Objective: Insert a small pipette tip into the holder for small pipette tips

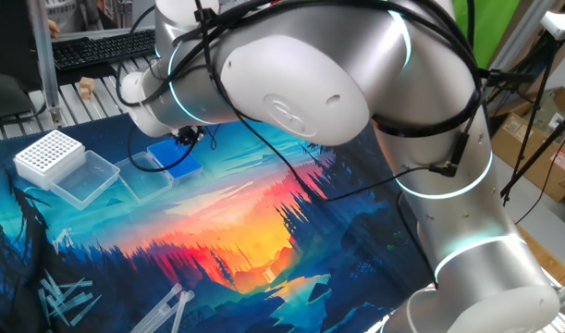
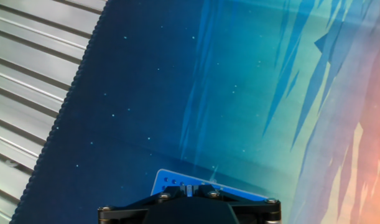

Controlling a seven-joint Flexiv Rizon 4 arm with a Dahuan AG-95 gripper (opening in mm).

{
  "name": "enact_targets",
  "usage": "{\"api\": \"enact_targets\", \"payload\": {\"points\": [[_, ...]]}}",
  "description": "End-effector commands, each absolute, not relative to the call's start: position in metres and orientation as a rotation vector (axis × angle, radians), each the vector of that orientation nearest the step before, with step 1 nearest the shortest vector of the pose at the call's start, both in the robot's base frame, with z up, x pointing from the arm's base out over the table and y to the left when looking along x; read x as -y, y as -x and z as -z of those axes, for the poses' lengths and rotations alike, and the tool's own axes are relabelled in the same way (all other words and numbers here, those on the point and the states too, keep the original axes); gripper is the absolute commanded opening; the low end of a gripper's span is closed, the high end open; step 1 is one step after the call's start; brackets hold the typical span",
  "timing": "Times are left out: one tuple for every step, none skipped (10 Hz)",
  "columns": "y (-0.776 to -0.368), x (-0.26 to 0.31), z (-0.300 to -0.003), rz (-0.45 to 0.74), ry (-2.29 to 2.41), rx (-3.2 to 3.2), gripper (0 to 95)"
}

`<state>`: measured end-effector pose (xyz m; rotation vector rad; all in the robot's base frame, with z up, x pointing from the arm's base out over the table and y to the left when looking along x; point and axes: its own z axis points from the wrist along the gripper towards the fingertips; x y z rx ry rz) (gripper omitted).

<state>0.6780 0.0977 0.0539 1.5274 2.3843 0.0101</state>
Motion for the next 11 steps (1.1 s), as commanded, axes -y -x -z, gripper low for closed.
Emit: {"api": "enact_targets", "payload": {"points": [[-0.6778,-0.0975,-0.0542,0.000,-1.521,-2.381,0.0],[-0.6778,-0.0975,-0.0542,0.009,-1.518,-2.375,0.0],[-0.6778,-0.0975,-0.0542,0.009,-1.519,-2.375,0.0],[-0.6778,-0.0973,-0.0543,0.008,-1.520,-2.374,0.0],[-0.6778,-0.0972,-0.0545,0.007,-1.521,-2.373,0.0],[-0.6777,-0.0970,-0.0551,0.006,-1.523,-2.371,0.0],[-0.6777,-0.0968,-0.0555,0.004,-1.527,-2.368,0.0],[-0.6777,-0.0965,-0.0557,0.004,-1.527,-2.369,0.0],[-0.6777,-0.0964,-0.0559,0.003,-1.530,-2.367,0.0],[-0.6779,-0.0961,-0.0558,0.002,-1.532,-2.365,0.0],[-0.6782,-0.0957,-0.0555,0.000,-1.537,-2.361,0.0]]}}
